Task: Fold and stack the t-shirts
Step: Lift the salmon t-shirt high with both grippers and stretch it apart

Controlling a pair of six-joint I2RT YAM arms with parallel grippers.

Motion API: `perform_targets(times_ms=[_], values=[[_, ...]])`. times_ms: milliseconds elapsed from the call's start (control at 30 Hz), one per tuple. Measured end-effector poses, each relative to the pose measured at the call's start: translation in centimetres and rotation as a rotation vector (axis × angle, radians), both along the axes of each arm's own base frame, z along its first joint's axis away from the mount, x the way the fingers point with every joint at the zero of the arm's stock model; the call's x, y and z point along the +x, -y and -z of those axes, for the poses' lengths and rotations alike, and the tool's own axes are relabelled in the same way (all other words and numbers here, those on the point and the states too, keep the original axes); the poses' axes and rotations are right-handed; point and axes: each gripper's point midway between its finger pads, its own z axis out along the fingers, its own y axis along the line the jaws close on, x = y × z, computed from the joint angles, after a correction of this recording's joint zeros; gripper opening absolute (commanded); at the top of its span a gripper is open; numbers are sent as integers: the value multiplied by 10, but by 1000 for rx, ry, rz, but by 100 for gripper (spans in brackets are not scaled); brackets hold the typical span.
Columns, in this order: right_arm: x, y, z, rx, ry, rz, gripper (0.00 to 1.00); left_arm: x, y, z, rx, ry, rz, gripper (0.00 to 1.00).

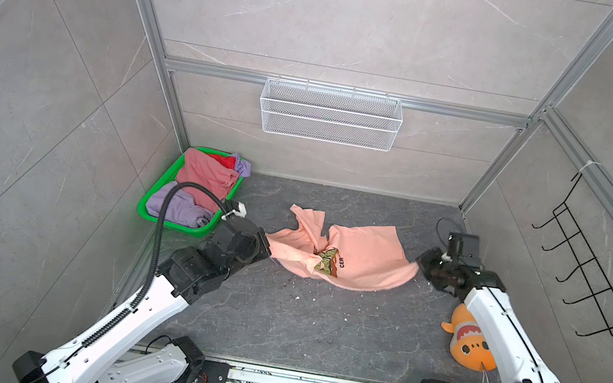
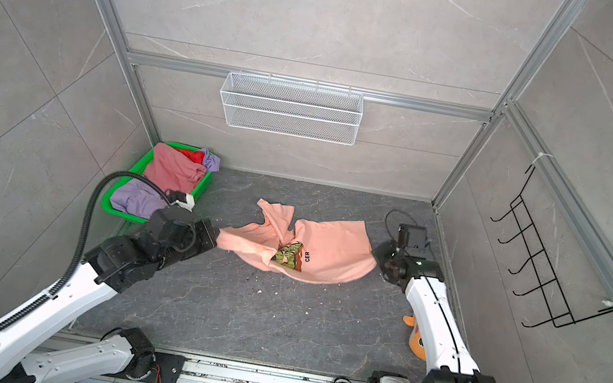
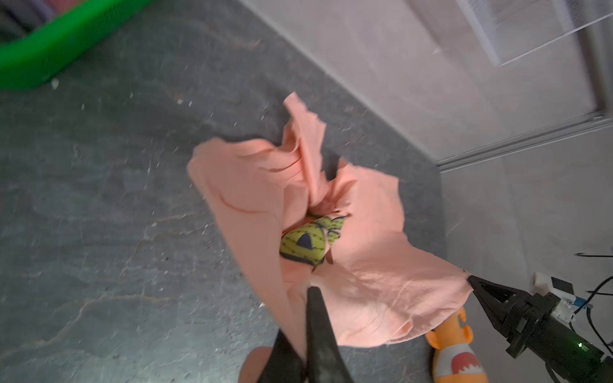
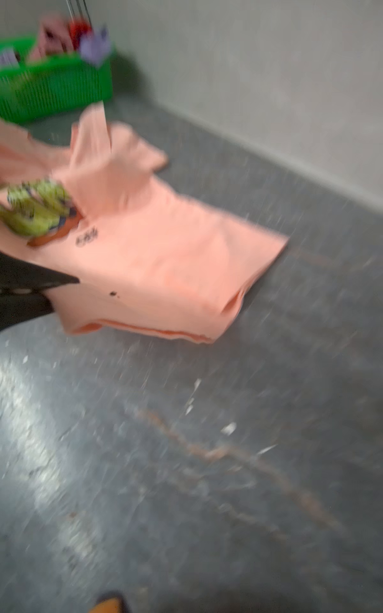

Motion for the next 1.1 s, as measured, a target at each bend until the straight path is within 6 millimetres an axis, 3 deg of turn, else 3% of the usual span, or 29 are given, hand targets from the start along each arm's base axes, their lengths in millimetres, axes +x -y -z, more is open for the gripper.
perform_targets(times_ms=[100,200,367,433,533,667,767,867,933,1000,1067,1100], values=[[13,-2,-114,-32,263,-41,0,0,-8,-81,17,196,21,0],[2,-5,-206,-65,476,-79,0,-14,-21,-163,27,416,47,0],[-40,-9,-324,-117,746,-119,0,-49,-34,-264,51,700,121,0],[-53,-9,-351,-130,817,-125,0,-62,-40,-296,68,800,128,0],[-61,-9,-368,-135,872,-123,0,-65,-45,-325,113,906,106,0],[-30,-10,-362,-125,860,-121,0,-27,-34,-331,230,935,29,0],[22,-12,-337,-102,799,-120,0,33,-10,-313,345,871,-21,0],[85,-14,-296,-72,702,-125,0,107,6,-285,401,779,-33,0],[118,-16,-269,-52,640,-127,0,158,4,-254,401,689,-32,0],[141,-17,-256,-38,610,-128,0,204,-9,-223,378,594,-38,0],[155,-18,-259,-35,617,-128,0,237,-23,-203,335,525,-38,0],[155,-18,-267,-39,634,-130,0,244,-28,-201,315,513,-37,0]])
